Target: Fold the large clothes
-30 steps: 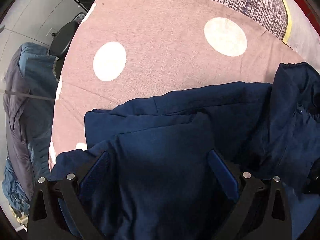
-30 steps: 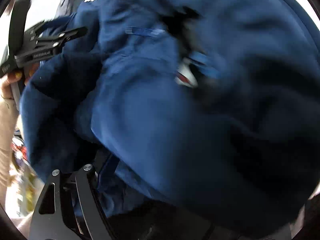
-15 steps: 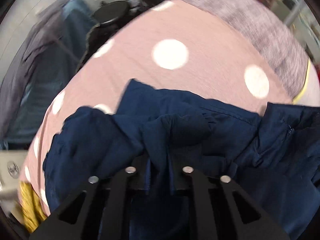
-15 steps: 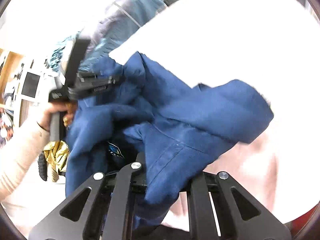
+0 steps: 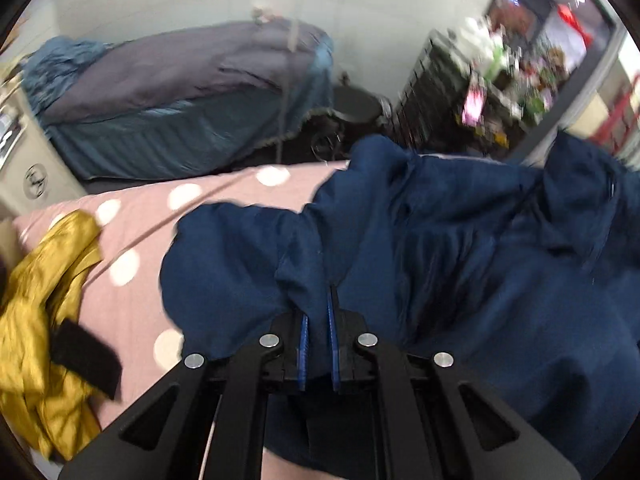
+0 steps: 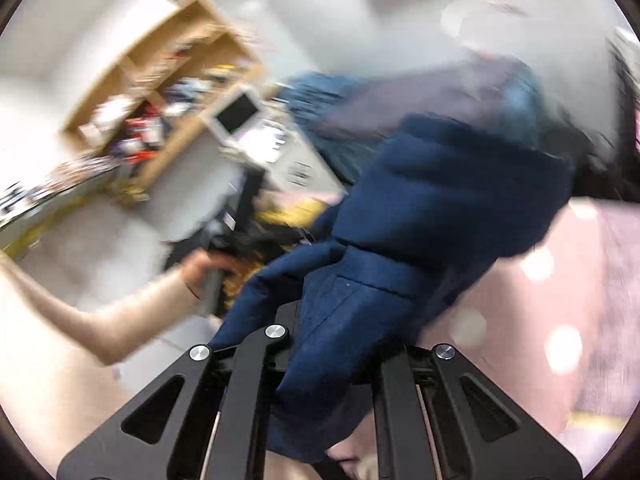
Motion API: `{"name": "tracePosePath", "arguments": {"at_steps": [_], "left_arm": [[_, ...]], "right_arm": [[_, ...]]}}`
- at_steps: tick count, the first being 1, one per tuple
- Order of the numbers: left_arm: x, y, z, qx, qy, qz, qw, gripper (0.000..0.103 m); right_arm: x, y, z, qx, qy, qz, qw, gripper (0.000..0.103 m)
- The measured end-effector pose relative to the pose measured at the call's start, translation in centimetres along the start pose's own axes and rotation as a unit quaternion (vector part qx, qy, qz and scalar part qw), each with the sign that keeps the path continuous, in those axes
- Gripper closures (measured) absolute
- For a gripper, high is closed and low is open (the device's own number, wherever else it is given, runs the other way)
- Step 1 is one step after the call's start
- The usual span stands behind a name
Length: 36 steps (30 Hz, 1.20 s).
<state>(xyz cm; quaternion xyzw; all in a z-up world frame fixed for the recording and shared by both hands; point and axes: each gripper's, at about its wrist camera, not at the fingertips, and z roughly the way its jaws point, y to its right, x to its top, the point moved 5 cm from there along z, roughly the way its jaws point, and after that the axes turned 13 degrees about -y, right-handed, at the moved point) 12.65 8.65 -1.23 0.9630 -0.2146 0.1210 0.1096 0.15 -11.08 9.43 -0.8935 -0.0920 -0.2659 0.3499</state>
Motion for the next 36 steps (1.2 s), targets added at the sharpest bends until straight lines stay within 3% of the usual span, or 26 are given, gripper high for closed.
{"name": "tracePosePath", "arguments": {"at_steps": [4, 7, 9, 11, 12, 14, 15, 17, 19, 20, 22, 23, 25, 26, 27, 30, 31, 34, 36], "left_arm": [[-2.5, -0.3, -7.4, -0.035, 0.06, -0.043, 0.9967, 0.095], [-3.6, 2.1, -13.2, -0.031, 0.119, -0.035, 0.9917, 0.095], [-3.8, 4.0, -16.7, -0.033, 0.158, -0.027, 0.9866, 0.095], [-3.1, 5.4, -19.1, -0.034, 0.192, -0.02, 0.9805, 0.095], [-2.8, 5.7, -19.6, -0.035, 0.2, -0.021, 0.9789, 0.095], [-1.4, 5.9, -20.0, -0.03, 0.218, -0.022, 0.9752, 0.095], [-0.7, 5.8, -19.8, -0.004, 0.231, -0.016, 0.9727, 0.095], [1.6, 5.5, -18.0, 0.062, 0.24, -0.01, 0.9688, 0.091], [3.9, 5.4, -14.8, 0.073, 0.221, -0.012, 0.9726, 0.065], [5.2, 5.1, -12.3, 0.075, 0.194, -0.018, 0.978, 0.039], [6.2, 4.6, -8.3, 0.079, 0.15, -0.034, 0.9849, 0.035], [6.3, 4.6, -5.9, 0.079, 0.128, -0.029, 0.9882, 0.034], [5.6, 4.4, -2.3, 0.114, 0.087, -0.023, 0.9894, 0.031], [4.8, 3.6, -0.5, 0.121, 0.065, -0.023, 0.9902, 0.025], [4.0, 2.9, 1.5, 0.122, 0.046, -0.028, 0.9911, 0.021], [-1.1, -1.0, 6.0, 0.103, -0.015, -0.076, 0.9917, 0.018], [-2.3, -2.4, 7.5, 0.094, -0.03, -0.099, 0.9902, 0.017], [-6.3, -6.5, 11.5, 0.131, -0.081, -0.154, 0.9761, 0.017], [-9.0, -8.3, 13.3, 0.153, -0.105, -0.164, 0.9689, 0.017]], "right_arm": [[3.6, -5.7, -4.3, 0.05, 0.023, -0.099, 0.994, 0.095], [7.0, -9.2, -8.4, 0.126, 0.045, -0.167, 0.977, 0.095], [8.7, -9.5, -10.5, 0.152, 0.059, -0.194, 0.967, 0.095], [11.6, -7.0, -10.8, 0.147, 0.063, -0.169, 0.973, 0.095], [12.0, -5.5, -10.9, 0.132, 0.056, -0.151, 0.978, 0.095], [13.8, -1.4, -9.2, 0.014, 0.043, -0.116, 0.992, 0.095], [14.2, 1.6, -7.5, -0.06, 0.033, -0.094, 0.993, 0.092], [14.1, 7.6, -4.1, -0.147, -0.014, -0.044, 0.988, 0.085], [12.8, 14.7, -0.9, -0.176, -0.068, 0.085, 0.978, 0.077], [10.9, 18.5, 1.1, -0.181, -0.107, 0.157, 0.965, 0.069], [7.3, 23.5, 2.7, -0.173, -0.112, 0.254, 0.945, 0.061], [4.2, 25.8, 3.1, -0.18, -0.101, 0.312, 0.927, 0.057], [0.8, 26.8, 3.5, -0.168, -0.1, 0.35, 0.916, 0.056], [-1.7, 28.0, 3.2, -0.171, -0.096, 0.371, 0.908, 0.051], [-3.7, 28.0, 2.9, -0.183, -0.092, 0.38, 0.902, 0.045], [-9.3, 27.7, 2.4, -0.229, -0.075, 0.39, 0.889, 0.045], [-10.2, 27.4, 2.0, -0.237, -0.074, 0.384, 0.89, 0.045], [-11.2, 23.3, 2.9, -0.29, -0.085, 0.304, 0.903, 0.041], [-10.4, 19.8, 4.7, -0.306, -0.093, 0.239, 0.917, 0.033]]}}
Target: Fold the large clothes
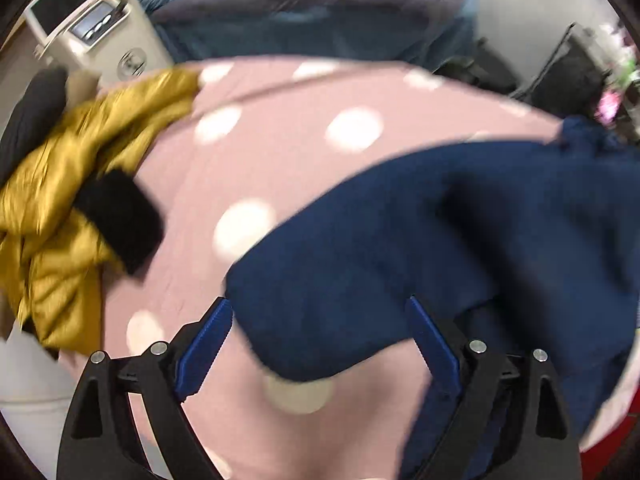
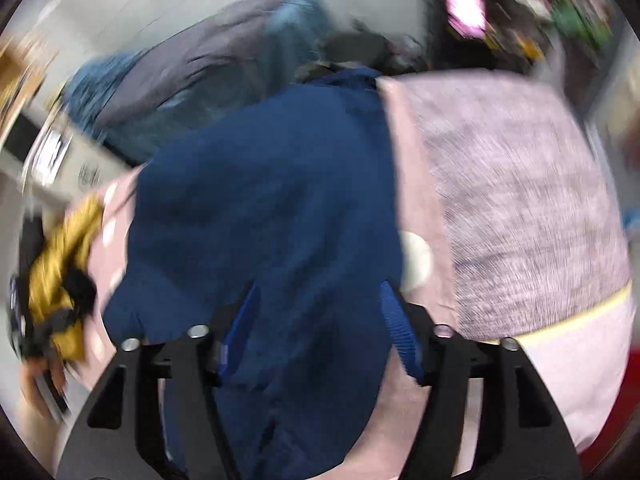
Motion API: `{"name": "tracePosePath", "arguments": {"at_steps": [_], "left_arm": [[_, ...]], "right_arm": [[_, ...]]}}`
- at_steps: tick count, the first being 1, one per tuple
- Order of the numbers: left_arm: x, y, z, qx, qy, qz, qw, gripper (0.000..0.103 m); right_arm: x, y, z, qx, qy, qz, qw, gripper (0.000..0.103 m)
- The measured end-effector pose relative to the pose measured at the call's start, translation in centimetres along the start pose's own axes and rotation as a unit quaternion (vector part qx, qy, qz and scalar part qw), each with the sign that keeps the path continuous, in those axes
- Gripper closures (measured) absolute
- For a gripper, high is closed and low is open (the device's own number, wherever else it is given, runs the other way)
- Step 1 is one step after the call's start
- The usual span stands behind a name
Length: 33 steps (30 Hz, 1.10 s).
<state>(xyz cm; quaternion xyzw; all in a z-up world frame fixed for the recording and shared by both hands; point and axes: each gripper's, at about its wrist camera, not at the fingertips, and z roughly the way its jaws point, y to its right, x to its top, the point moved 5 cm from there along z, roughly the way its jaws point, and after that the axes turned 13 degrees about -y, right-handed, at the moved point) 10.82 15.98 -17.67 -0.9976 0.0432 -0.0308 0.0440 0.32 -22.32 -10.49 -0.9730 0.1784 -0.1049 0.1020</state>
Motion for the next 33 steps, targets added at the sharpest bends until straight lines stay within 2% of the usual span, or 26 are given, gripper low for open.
{"name": "tracePosePath", "arguments": {"at_steps": [3, 4, 7, 10, 12, 16, 18, 19, 20, 21, 22, 23, 26, 27, 28, 33], "left_arm": [[-1.7, 0.1, 1.9, 0.016, -0.011, 0.021, 0.9996, 0.017], [-2.0, 0.4, 2.4, 0.017, -0.013, 0.024, 0.9995, 0.017], [-3.3, 0.1, 3.8, 0.01, -0.021, 0.018, 0.9996, 0.017], [-4.6, -0.1, 4.8, -0.002, -0.028, 0.002, 0.9996, 0.017], [-5.3, -0.2, 5.2, -0.01, -0.033, -0.007, 0.9994, 0.017], [-6.3, -0.2, 5.8, -0.008, -0.04, -0.012, 0.9991, 0.017], [-6.6, 0.0, 6.1, -0.006, -0.045, -0.011, 0.9989, 0.017], [-6.7, 0.1, 6.2, -0.005, -0.048, -0.007, 0.9988, 0.017], [-6.7, 0.3, 6.3, -0.003, -0.049, -0.003, 0.9988, 0.016], [-6.7, 0.6, 6.3, 0.0, -0.049, 0.003, 0.9988, 0.016], [-6.7, 0.9, 6.3, 0.003, -0.049, 0.007, 0.9988, 0.016], [-6.6, 1.2, 6.3, 0.005, -0.049, 0.013, 0.9987, 0.016], [-6.3, 2.3, 6.3, 0.004, -0.049, 0.027, 0.9984, 0.016], [-6.1, 2.8, 6.2, 0.004, -0.048, 0.033, 0.9983, 0.016], [-5.9, 3.2, 6.1, 0.005, -0.046, 0.038, 0.9982, 0.016], [-4.9, 5.1, 5.8, 0.007, -0.039, 0.061, 0.9973, 0.016]], "right_arm": [[-1.5, -7.0, 0.8, -0.002, -0.004, -0.115, 0.993, 0.029], [-2.2, -10.4, 1.8, -0.009, -0.016, -0.168, 0.986, 0.029], [-4.2, -16.9, 5.5, -0.042, -0.042, -0.26, 0.964, 0.029], [-5.4, -21.0, 9.3, -0.074, -0.061, -0.3, 0.949, 0.029], [-5.8, -22.6, 11.1, -0.1, -0.064, -0.318, 0.94, 0.029], [-6.0, -23.8, 14.9, -0.217, -0.035, -0.365, 0.905, 0.029], [-6.3, -23.5, 15.8, -0.25, -0.029, -0.381, 0.89, 0.031], [-6.5, -23.3, 15.8, -0.253, -0.023, -0.39, 0.885, 0.037], [-6.7, -23.1, 15.5, -0.255, -0.015, -0.394, 0.883, 0.053], [-6.8, -22.9, 14.8, -0.254, -0.004, -0.395, 0.883, 0.071], [-6.8, -22.6, 14.1, -0.249, 0.0, -0.392, 0.886, 0.078], [-6.6, -22.1, 12.9, -0.235, 0.004, -0.38, 0.895, 0.084], [-5.3, -19.4, 8.0, -0.177, 0.017, -0.306, 0.935, 0.089], [-4.9, -18.2, 6.3, -0.169, 0.026, -0.283, 0.944, 0.09], [-4.5, -16.6, 4.3, -0.166, 0.039, -0.261, 0.95, 0.09], [-2.5, -7.1, -4.2, -0.193, 0.092, -0.146, 0.966, 0.091]]}}
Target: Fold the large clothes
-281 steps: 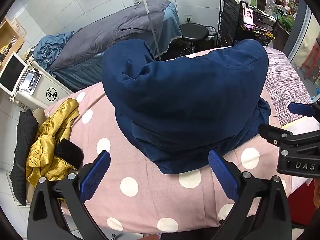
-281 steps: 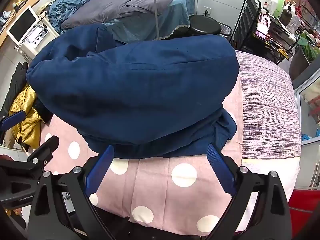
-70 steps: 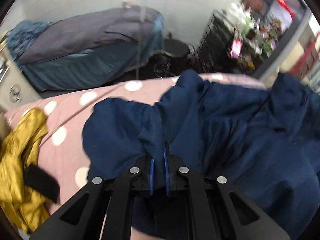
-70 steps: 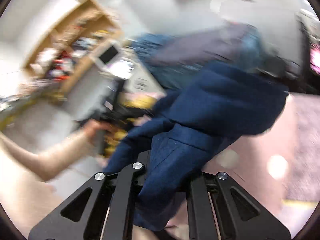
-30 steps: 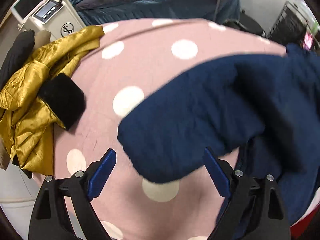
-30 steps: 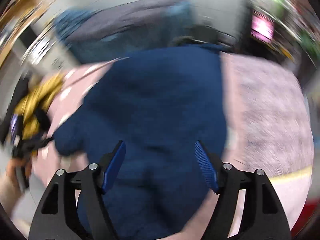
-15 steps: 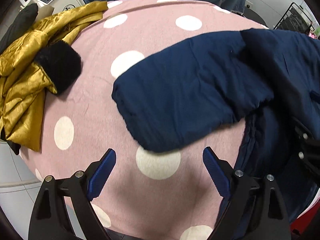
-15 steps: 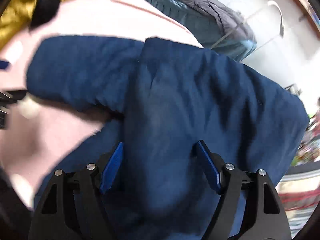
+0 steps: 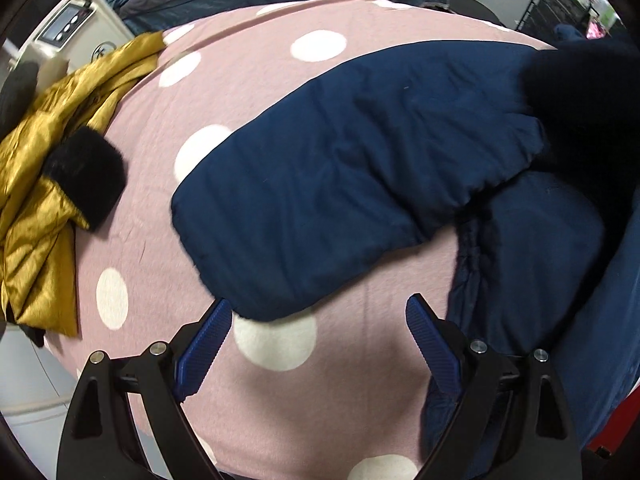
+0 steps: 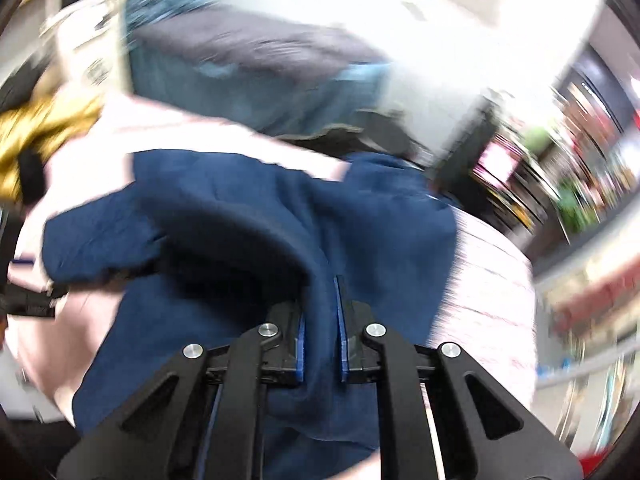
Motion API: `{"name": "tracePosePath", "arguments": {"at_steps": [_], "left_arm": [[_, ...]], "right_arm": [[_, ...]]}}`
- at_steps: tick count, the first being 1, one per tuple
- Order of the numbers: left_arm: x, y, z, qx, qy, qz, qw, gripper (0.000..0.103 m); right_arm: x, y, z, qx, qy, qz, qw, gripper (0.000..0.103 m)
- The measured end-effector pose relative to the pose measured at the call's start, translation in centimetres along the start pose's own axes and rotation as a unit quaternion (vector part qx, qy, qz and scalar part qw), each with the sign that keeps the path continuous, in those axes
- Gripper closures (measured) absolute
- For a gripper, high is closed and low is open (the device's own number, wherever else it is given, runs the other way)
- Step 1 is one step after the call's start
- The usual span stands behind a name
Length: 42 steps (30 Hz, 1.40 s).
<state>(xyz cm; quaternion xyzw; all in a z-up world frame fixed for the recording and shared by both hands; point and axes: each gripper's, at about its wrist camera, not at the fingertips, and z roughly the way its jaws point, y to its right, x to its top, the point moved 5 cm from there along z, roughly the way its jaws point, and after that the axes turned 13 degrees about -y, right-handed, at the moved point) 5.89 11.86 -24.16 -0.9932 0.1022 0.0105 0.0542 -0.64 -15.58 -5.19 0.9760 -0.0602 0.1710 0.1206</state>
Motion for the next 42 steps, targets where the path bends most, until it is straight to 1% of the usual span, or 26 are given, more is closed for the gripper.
{"name": "tracePosePath", "arguments": {"at_steps": [1, 4, 6, 8, 10, 11, 12, 13, 15, 16, 18, 19, 20, 21, 22, 23, 25, 27, 28, 30, 33, 34, 36, 40, 41, 42], "left_arm": [[0.2, 0.3, 0.0, 0.002, 0.001, 0.005, 1.0, 0.016], [0.8, 1.1, -0.1, 0.006, 0.004, 0.016, 0.9998, 0.016], [1.0, 1.6, -0.1, 0.009, 0.003, 0.02, 0.9998, 0.016], [1.4, 1.8, -0.1, 0.011, 0.002, 0.023, 0.9997, 0.016], [1.6, 2.2, -0.3, 0.015, 0.004, 0.025, 0.9996, 0.016], [1.7, 2.2, -0.5, 0.017, 0.006, 0.026, 0.9995, 0.016], [1.7, 2.2, -0.7, 0.018, 0.008, 0.026, 0.9995, 0.016], [1.7, 2.2, -0.8, 0.019, 0.009, 0.025, 0.9995, 0.015], [1.6, 2.1, -0.8, 0.017, 0.007, 0.022, 0.9996, 0.014], [1.6, 2.0, -0.7, 0.016, 0.006, 0.021, 0.9996, 0.014], [1.4, 2.0, -0.5, 0.016, 0.001, 0.02, 0.9997, 0.014], [1.3, 2.1, -0.5, 0.017, 0.0, 0.021, 0.9996, 0.014], [1.3, 2.3, -0.3, 0.017, -0.003, 0.023, 0.9996, 0.014], [1.2, 2.4, -0.2, 0.016, -0.004, 0.025, 0.9995, 0.014], [1.1, 2.7, 0.0, 0.015, -0.006, 0.028, 0.9995, 0.014], [1.1, 3.0, 0.1, 0.016, -0.008, 0.032, 0.9993, 0.014], [1.2, 3.5, 0.2, 0.018, -0.003, 0.037, 0.9991, 0.014], [1.3, 3.9, 0.3, 0.023, 0.005, 0.043, 0.9988, 0.014], [1.4, 3.9, 0.4, 0.027, 0.008, 0.047, 0.9985, 0.014], [1.6, 4.2, 0.6, 0.048, 0.016, 0.065, 0.9966, 0.014], [1.9, 4.3, 0.5, 0.06, 0.039, 0.084, 0.9939, 0.014], [2.2, 4.3, 0.4, 0.057, 0.049, 0.088, 0.9933, 0.014], [2.8, 4.6, 0.3, 0.062, 0.065, 0.096, 0.9913, 0.014], [4.0, 6.8, 1.5, 0.099, 0.075, 0.154, 0.9803, 0.014], [4.3, 7.8, 2.2, 0.111, 0.073, 0.179, 0.9749, 0.014], [4.7, 8.4, 2.6, 0.128, 0.077, 0.19, 0.9703, 0.022]], "right_arm": [[-0.2, 2.1, -0.5, -0.006, 0.001, 0.025, 1.0, 0.091], [-2.0, 11.7, -2.3, -0.051, 0.003, 0.127, 0.991, 0.091], [-3.5, 16.3, -2.4, -0.055, -0.01, 0.177, 0.983, 0.092], [-6.0, 20.9, -1.6, -0.042, -0.029, 0.238, 0.97, 0.092], [-8.6, 24.4, -0.2, -0.032, -0.052, 0.295, 0.953, 0.093], [-10.7, 26.5, 0.7, -0.043, -0.064, 0.333, 0.94, 0.093], [-12.0, 27.6, 1.2, -0.049, -0.069, 0.353, 0.932, 0.093], [-14.0, 29.1, 2.1, -0.047, -0.082, 0.386, 0.918, 0.093], [-16.5, 30.2, 3.5, -0.027, -0.095, 0.433, 0.896, 0.093], [-18.6, 30.7, 4.3, -0.017, -0.108, 0.47, 0.876, 0.093], [-20.5, 30.3, 5.1, 0.02, -0.122, 0.503, 0.856, 0.092], [-20.8, 29.6, 5.2, 0.037, -0.12, 0.506, 0.854, 0.09], [-20.9, 28.6, 5.0, 0.045, -0.117, 0.5, 0.857, 0.075], [-20.9, 28.0, 4.7, 0.049, -0.114, 0.492, 0.862, 0.049], [-20.3, 26.4, 4.4, 0.058, -0.11, 0.472, 0.873, 0.037], [-19.8, 25.5, 4.4, 0.063, -0.105, 0.46, 0.879, 0.033], [-18.3, 23.1, 3.8, 0.058, -0.091, 0.427, 0.898, 0.033], [-17.0, 21.9, 4.2, 0.071, -0.088, 0.421, 0.9, 0.033], [-16.8, 21.5, 4.3, 0.086, -0.088, 0.434, 0.893, 0.033], [-17.3, 21.5, 4.6, 0.109, -0.084, 0.475, 0.869, 0.033], [-18.5, 21.9, 4.5, 0.129, -0.081, 0.529, 0.835, 0.033], [-18.8, 21.9, 4.6, 0.136, -0.084, 0.536, 0.829, 0.033], [-18.8, 21.8, 4.9, 0.138, -0.093, 0.533, 0.829, 0.033], [-17.9, 21.2, 4.9, 0.122, -0.104, 0.507, 0.847, 0.033], [-18.0, 21.0, 4.8, 0.12, -0.104, 0.504, 0.849, 0.033], [-17.9, 20.8, 4.7, 0.117, -0.103, 0.501, 0.852, 0.033]]}}
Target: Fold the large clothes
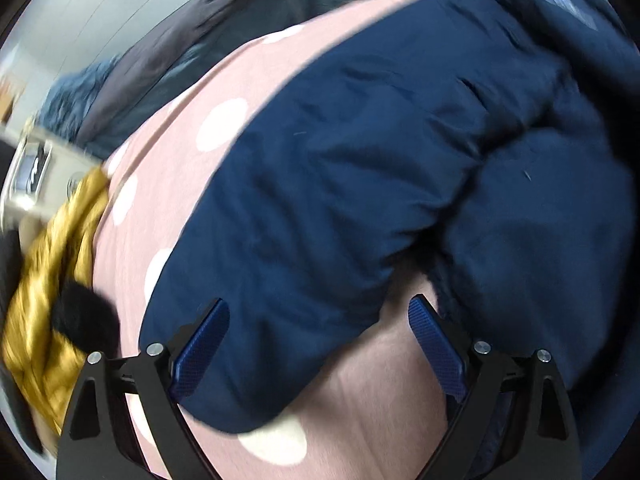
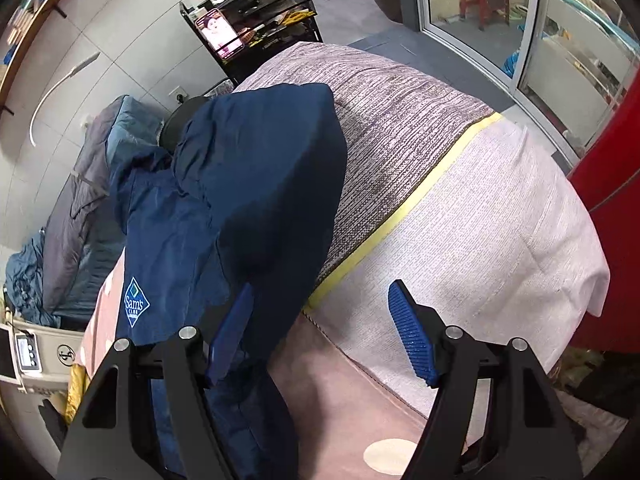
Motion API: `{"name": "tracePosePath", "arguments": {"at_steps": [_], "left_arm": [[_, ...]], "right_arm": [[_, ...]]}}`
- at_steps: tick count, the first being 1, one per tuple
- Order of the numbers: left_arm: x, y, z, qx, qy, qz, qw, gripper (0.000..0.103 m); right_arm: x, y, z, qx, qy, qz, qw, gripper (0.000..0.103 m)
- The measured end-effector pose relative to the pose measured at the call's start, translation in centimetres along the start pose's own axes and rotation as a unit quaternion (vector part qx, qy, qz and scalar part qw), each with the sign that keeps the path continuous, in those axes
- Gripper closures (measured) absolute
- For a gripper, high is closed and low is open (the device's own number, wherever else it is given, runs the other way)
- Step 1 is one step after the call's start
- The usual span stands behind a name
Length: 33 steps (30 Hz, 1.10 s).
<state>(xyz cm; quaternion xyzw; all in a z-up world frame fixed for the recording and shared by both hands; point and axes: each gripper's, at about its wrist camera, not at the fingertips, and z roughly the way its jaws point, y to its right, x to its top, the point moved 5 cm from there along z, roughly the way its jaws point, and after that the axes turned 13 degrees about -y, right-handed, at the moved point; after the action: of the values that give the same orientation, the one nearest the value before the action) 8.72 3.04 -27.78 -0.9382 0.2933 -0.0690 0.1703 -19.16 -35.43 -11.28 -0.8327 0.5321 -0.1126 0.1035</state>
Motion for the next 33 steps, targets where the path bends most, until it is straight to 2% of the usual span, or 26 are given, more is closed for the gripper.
{"name": "tracePosePath", "arguments": {"at_steps": [2, 4, 6, 8, 9, 10, 12, 15, 18, 19, 21, 23, 24, 25, 26, 27, 28, 29, 30, 32, 33], "left_arm": [[1.2, 0.2, 1.0, 0.048, -0.005, 0.006, 0.9988, 0.034], [2.6, -0.7, 2.0, 0.037, -0.017, -0.022, 0.9989, 0.05], [3.9, -2.2, 2.8, 0.022, -0.035, -0.061, 0.9973, 0.091], [5.1, -5.9, 2.6, -0.014, -0.035, -0.157, 0.9868, 0.092], [5.5, -7.9, 2.1, -0.031, -0.027, -0.202, 0.9785, 0.092], [6.1, -10.6, 1.2, -0.048, -0.011, -0.251, 0.9668, 0.092], [7.4, -13.6, -0.5, -0.055, 0.015, -0.282, 0.9577, 0.092], [9.8, -17.1, -3.7, -0.027, 0.061, -0.291, 0.9543, 0.092], [10.8, -23.1, -7.4, -0.028, 0.1, -0.358, 0.9279, 0.092], [11.0, -26.2, -8.8, -0.015, 0.112, -0.382, 0.9172, 0.092], [10.7, -30.7, -10.9, 0.014, 0.131, -0.411, 0.9023, 0.092], [10.7, -35.6, -12.2, 0.03, 0.138, -0.433, 0.8902, 0.093], [10.7, -37.8, -12.8, 0.035, 0.139, -0.436, 0.8883, 0.092], [10.9, -38.9, -12.8, 0.038, 0.131, -0.426, 0.8946, 0.092], [11.3, -39.3, -12.4, 0.037, 0.113, -0.406, 0.906, 0.088], [11.5, -38.9, -12.1, 0.036, 0.101, -0.391, 0.9139, 0.076], [11.5, -38.0, -11.2, 0.035, 0.083, -0.367, 0.9257, 0.066], [11.3, -36.7, -10.5, 0.046, 0.074, -0.344, 0.9349, 0.045], [10.6, -35.6, -9.8, 0.058, 0.076, -0.326, 0.9406, 0.025], [9.0, -31.9, -8.6, 0.06, 0.087, -0.284, 0.9529, 0.011], [7.7, -30.5, -8.1, 0.052, 0.086, -0.276, 0.956, 0.011]], "right_arm": [[-0.3, -0.2, 0.1, 0.002, 0.001, -0.002, 1.0, 0.033], [-0.8, -0.4, 0.0, 0.018, 0.002, -0.002, 1.0, 0.033], [-1.5, -0.8, 0.2, 0.035, -0.006, -0.007, 0.999, 0.033], [-2.2, -1.5, 1.0, 0.051, -0.026, -0.015, 0.998, 0.033], [-2.6, -2.0, 1.6, 0.06, -0.039, -0.02, 0.997, 0.033], [-3.0, -2.3, 2.0, 0.067, -0.048, -0.024, 0.996, 0.033], [-3.7, -3.1, 3.5, 0.085, -0.075, -0.029, 0.993, 0.032], [-4.1, -4.0, 5.4, 0.082, -0.099, -0.029, 0.991, 0.032], [-3.5, -5.2, 6.6, 0.096, -0.101, -0.023, 0.99, 0.032], [-3.2, -5.7, 6.8, 0.094, -0.101, -0.019, 0.99, 0.032], [-2.8, -6.7, 7.2, 0.103, -0.1, -0.023, 0.989, 0.032], [-2.5, -8.1, 7.7, 0.101, -0.098, -0.042, 0.989, 0.032], [-2.4, -9.0, 8.0, 0.102, -0.096, -0.058, 0.988, 0.032], [-2.3, -10.0, 8.6, 0.103, -0.099, -0.075, 0.987, 0.032], [-2.4, -10.6, 9.2, 0.102, -0.107, -0.085, 0.985, 0.032], [-2.5, -11.3, 10.1, 0.096, -0.123, -0.091, 0.984, 0.032], [-2.8, -11.9, 11.2, 0.09, -0.14, -0.091, 0.982, 0.032], [-3.0, -12.3, 11.6, 0.09, -0.145, -0.091, 0.981, 0.032], [-3.2, -12.6, 12.0, 0.086, -0.147, -0.093, 0.981, 0.032], [-3.7, -13.1, 12.3, 0.065, -0.142, -0.103, 0.982, 0.032], [-4.0, -13.3, 12.3, 0.061, -0.139, -0.109, 0.982, 0.032]]}}
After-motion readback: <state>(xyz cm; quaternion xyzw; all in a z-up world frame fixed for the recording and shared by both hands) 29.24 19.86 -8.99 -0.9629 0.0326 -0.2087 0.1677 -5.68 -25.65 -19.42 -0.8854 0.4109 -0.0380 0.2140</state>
